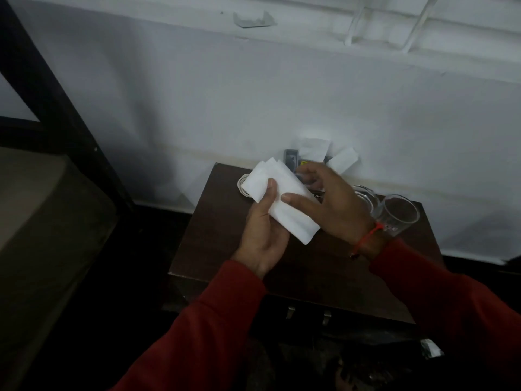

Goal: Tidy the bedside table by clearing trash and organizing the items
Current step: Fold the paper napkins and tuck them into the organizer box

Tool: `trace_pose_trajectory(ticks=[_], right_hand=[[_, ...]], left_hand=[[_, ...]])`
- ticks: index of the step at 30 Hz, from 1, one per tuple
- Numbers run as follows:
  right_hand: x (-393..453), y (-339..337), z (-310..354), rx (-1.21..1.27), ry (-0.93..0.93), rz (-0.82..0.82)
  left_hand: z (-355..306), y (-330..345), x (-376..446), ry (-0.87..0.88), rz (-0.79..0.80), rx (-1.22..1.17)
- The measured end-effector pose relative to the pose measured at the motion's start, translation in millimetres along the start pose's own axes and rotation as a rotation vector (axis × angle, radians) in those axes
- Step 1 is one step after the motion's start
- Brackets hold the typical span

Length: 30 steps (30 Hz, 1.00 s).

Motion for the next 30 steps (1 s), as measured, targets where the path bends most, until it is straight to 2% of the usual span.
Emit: trace_pose_trajectory(ticks=[2,5,11,13,16,18,21,26,30], right_hand=[[-0.1,5.1,-7.3,0.029,0.082,0.09],[1.9,5.6,-12.8,0.116,0.156,0.146],[-2.6,15.3,-22.3,0.226,0.29,0.427],[-4.3,17.9,-25.0,0.25,0.289,0.392],[-8.2,15.4,-25.2,0.231,0.214,0.12],[-11.2,15.5,-22.9,0.22,0.174,0.045],[-11.4,20.3,-26.0,0.219,0.179,0.108],[-8.5,23.1,-30.0,0.397,0.246,0.188],[-7.8,22.6,-37.3,0.489,0.328,0.338]], left_hand=[[0.9,2.1,-3.1,-0.069,0.034,-0.044],[-0.5,3.6,-4.4,-0.081,0.067,-0.09],[2.0,1.7,-3.7,-0.059,-0.043,0.017],[0.7,-1.9,-2.7,-0.045,-0.084,0.017],[-1.8,-4.6,-1.4,-0.015,-0.105,-0.006],[-2.6,-5.1,-0.9,-0.003,-0.101,-0.022],[-1.3,-4.4,-1.0,-0.011,-0.098,-0.039],[-3.4,-4.5,1.3,0.02,-0.093,-0.045],[-3.7,-7.0,2.8,0.103,-0.166,0.036]])
Point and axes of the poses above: each hand's wrist, its own x-axis towards the middle knuckle, its own y-axis out of the palm, z = x × y, the point moved 5 cm from there along x, towards the middle knuckle, and after that the axes turned 2 degrees about y, right-handed, at the moved point
